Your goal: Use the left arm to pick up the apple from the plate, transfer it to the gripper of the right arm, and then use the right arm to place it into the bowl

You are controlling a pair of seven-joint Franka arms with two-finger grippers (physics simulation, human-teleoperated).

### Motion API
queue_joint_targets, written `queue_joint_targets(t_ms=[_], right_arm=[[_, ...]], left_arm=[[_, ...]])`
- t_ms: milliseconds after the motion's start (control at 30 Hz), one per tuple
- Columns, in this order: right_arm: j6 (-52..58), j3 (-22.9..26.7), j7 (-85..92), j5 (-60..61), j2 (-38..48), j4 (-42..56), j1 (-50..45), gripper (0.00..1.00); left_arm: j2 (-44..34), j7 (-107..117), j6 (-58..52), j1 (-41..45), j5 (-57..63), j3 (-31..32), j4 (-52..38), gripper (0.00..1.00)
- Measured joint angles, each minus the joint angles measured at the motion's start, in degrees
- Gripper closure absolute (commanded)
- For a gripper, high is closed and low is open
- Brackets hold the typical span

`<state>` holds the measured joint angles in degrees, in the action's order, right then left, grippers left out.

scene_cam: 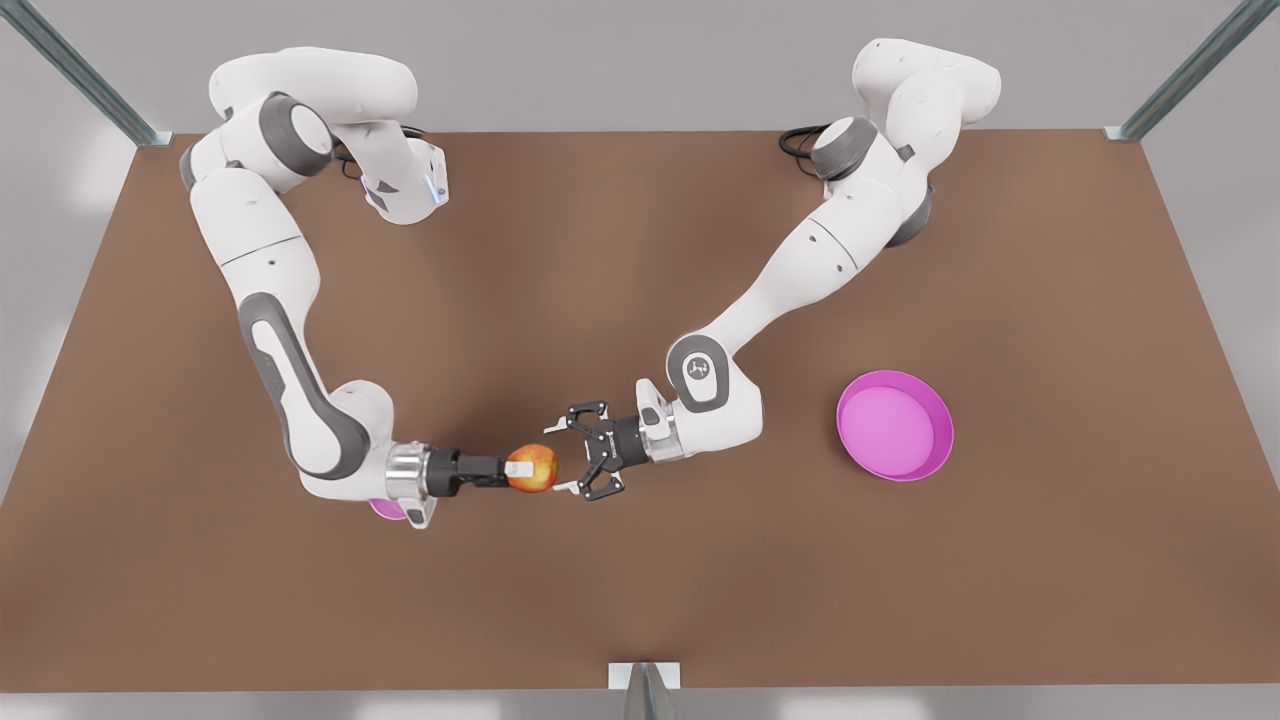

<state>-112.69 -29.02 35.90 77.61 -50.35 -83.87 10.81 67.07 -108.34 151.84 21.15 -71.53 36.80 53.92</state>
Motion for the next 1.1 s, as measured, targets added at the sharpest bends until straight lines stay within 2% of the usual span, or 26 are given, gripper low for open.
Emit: queue_joint_targets(t_ms=[133, 233, 300, 400, 500, 600, 767, 867, 933, 1000, 1100], right_arm=[[1.3, 0.1, 0.1, -1.7, 0.0, 0.0, 1.8, 0.24], [2.1, 0.1, 0.2, -2.9, 0.0, 0.2, 3.3, 0.24], [2.7, 0.4, 0.1, -3.6, 0.0, 0.4, 4.0, 0.24], [3.7, 1.2, -0.3, -5.9, 0.1, 1.5, 5.1, 0.24], [4.8, 2.1, -1.1, -9.6, 0.0, 2.5, 7.2, 0.24], [6.4, 3.8, -1.7, -13.3, 0.0, 2.9, 8.5, 0.24], [10.4, 6.0, -2.8, -19.5, 0.1, 4.7, 11.4, 0.24], [12.1, 6.2, -3.6, -23.5, 0.2, 5.2, 13.1, 0.24], [12.9, 6.5, -4.0, -25.9, 0.1, 5.3, 13.6, 0.24], [13.3, 6.9, -4.4, -27.7, -0.1, 5.4, 13.6, 0.24], [13.3, 7.9, -4.9, -29.8, -0.4, 5.4, 13.1, 0.24]], left_arm=[[-1.1, -0.1, -0.3, -3.2, 0.7, -0.2, 3.4, 0.01], [-7.6, -0.1, -1.7, -10.7, 3.6, -0.5, 15.8, 0.01], [-14.0, 3.0, -5.1, -18.3, 16.6, -1.0, 22.8, 0.01], [-21.2, 10.8, -15.1, -24.5, 44.5, -1.2, 22.9, 0.00], [-28.1, 21.2, -28.4, -29.2, 65.9, -3.2, 22.1, 0.00], [-35.1, 33.5, -41.1, -31.5, 77.8, -4.7, 21.3, 0.00], [-40.7, 52.8, -52.7, -33.1, 84.6, -6.7, 20.6, 0.00], [-51.0, 62.6, -55.5, -21.1, 78.9, -27.6, 26.2, 0.00], [-57.1, 68.4, -55.4, -14.0, 75.9, -36.9, 32.6, 0.00], [-57.4, 73.5, -55.2, -12.8, 73.3, -39.8, 33.1, 0.00], [-52.1, 80.3, -55.0, -12.1, 70.9, -40.6, 27.3, 0.00]])
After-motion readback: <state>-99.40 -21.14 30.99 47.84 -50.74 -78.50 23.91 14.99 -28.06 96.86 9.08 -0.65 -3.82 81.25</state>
